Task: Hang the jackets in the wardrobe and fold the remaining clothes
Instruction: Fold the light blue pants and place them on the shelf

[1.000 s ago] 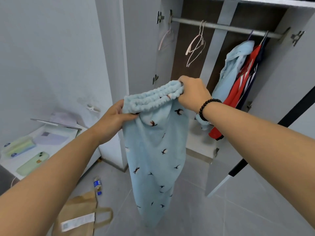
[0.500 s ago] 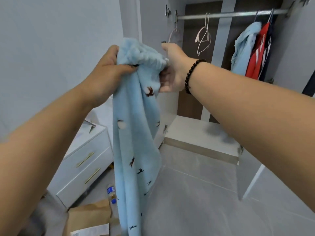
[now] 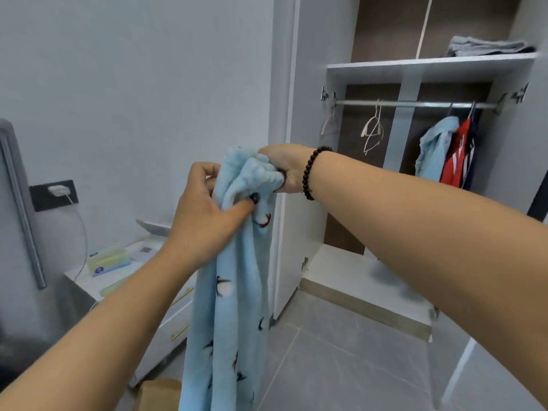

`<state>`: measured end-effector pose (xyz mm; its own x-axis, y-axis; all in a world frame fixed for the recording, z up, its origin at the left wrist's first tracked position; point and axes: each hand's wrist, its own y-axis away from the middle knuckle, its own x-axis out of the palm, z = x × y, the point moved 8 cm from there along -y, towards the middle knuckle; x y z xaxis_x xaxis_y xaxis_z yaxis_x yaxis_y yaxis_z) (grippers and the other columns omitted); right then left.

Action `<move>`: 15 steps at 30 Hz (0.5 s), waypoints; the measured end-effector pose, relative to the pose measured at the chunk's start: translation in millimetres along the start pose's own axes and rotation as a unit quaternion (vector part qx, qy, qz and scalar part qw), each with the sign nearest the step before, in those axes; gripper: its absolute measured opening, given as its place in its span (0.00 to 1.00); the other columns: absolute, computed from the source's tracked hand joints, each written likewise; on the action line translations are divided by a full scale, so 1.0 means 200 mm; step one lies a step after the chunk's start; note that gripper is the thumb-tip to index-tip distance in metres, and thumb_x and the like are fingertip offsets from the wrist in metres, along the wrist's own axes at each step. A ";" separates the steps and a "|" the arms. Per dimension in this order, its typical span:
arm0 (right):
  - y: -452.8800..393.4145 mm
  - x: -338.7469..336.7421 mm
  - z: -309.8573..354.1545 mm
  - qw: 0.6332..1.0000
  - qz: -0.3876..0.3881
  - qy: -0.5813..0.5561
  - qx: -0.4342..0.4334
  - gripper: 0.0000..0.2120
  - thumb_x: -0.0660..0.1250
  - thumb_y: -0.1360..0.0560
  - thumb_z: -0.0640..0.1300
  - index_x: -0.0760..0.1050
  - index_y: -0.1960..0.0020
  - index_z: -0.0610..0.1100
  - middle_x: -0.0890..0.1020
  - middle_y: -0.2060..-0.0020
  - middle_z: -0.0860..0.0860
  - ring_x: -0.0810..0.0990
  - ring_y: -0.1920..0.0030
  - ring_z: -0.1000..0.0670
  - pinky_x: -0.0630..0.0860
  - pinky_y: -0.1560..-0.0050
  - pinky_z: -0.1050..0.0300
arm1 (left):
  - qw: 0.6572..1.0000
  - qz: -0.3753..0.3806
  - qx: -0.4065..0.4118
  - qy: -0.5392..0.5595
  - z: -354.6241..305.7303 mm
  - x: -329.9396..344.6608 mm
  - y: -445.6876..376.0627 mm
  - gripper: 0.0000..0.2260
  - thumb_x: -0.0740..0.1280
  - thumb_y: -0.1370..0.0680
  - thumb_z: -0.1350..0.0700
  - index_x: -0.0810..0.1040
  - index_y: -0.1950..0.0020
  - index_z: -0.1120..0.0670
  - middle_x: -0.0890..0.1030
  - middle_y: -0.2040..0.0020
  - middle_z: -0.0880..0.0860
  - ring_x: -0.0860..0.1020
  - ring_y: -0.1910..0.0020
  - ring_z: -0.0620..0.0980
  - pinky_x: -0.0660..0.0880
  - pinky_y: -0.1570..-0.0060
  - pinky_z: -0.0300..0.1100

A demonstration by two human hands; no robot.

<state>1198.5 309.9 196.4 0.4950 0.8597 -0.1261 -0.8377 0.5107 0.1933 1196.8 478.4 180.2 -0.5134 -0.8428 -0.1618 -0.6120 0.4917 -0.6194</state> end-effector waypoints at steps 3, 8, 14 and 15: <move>0.06 0.05 0.03 0.998 -0.060 0.003 -0.029 0.08 0.56 0.21 0.38 0.71 0.57 0.41 0.75 0.61 0.47 0.76 0.62 0.50 0.75 0.67 0.62 | 0.995 -0.005 0.040 -0.096 0.02 -0.03 0.20 0.27 0.72 0.32 0.46 0.59 0.41 0.33 0.74 0.50 0.28 0.76 0.54 0.31 0.71 0.66 0.27; 0.17 0.12 0.06 0.993 -0.093 -0.013 -0.075 0.08 0.58 0.21 0.39 0.74 0.56 0.40 0.79 0.58 0.47 0.79 0.58 0.48 0.80 0.49 0.53 | 0.998 -0.056 -0.018 -0.030 0.17 -0.18 0.33 0.16 0.67 0.22 0.58 0.76 0.57 0.33 0.80 0.62 0.36 0.77 0.65 0.34 0.72 0.65 0.32; 0.42 0.06 0.19 0.990 -0.091 -0.015 -0.104 0.12 0.53 0.22 0.36 0.66 0.63 0.44 0.71 0.68 0.48 0.71 0.70 0.49 0.73 0.61 0.54 | 0.998 -0.044 0.019 0.042 -0.07 -0.27 0.33 0.17 0.67 0.22 0.59 0.82 0.62 0.37 0.80 0.67 0.38 0.75 0.67 0.33 0.71 0.67 0.29; 0.48 0.02 0.21 0.989 -0.093 -0.017 -0.115 0.14 0.52 0.22 0.36 0.65 0.65 0.44 0.70 0.71 0.49 0.70 0.73 0.50 0.71 0.67 0.56 | 0.998 -0.029 0.023 0.055 -0.12 -0.25 0.33 0.15 0.67 0.22 0.59 0.83 0.60 0.39 0.81 0.66 0.39 0.76 0.65 0.35 0.72 0.64 0.32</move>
<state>1130.5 362.6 255.7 0.6503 0.7524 -0.1054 -0.7593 0.6483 -0.0565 1168.2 558.2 165.5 -0.5422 -0.8393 -0.0408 -0.6163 0.4302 -0.6596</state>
